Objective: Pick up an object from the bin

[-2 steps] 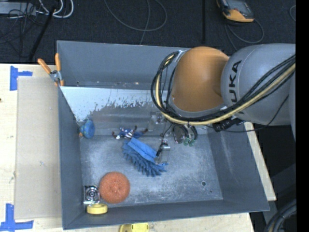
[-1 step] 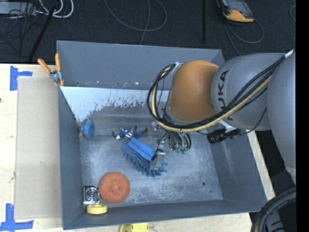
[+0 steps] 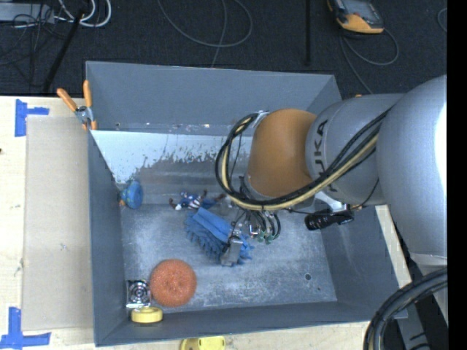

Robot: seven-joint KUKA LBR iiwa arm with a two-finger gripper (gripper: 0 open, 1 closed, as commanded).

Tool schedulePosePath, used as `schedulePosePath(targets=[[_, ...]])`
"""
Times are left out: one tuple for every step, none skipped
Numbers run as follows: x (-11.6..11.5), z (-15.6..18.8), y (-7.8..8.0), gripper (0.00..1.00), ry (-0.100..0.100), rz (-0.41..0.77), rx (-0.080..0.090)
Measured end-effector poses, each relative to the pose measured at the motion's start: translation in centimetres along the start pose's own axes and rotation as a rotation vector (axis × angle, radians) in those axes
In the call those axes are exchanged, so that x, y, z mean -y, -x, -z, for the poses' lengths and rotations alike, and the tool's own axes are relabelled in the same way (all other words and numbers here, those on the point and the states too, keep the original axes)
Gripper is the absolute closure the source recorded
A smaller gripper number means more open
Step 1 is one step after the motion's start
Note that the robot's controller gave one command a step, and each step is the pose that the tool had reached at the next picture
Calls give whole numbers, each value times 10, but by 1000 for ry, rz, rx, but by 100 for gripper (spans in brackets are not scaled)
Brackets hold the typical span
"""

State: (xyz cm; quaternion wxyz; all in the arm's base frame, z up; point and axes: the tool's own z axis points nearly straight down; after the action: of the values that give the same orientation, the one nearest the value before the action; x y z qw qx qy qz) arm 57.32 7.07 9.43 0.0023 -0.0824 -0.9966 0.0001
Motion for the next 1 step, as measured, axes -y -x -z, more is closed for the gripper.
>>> schedulePosePath(targets=[[3, 19, -15, 0, 0, -38, 1]])
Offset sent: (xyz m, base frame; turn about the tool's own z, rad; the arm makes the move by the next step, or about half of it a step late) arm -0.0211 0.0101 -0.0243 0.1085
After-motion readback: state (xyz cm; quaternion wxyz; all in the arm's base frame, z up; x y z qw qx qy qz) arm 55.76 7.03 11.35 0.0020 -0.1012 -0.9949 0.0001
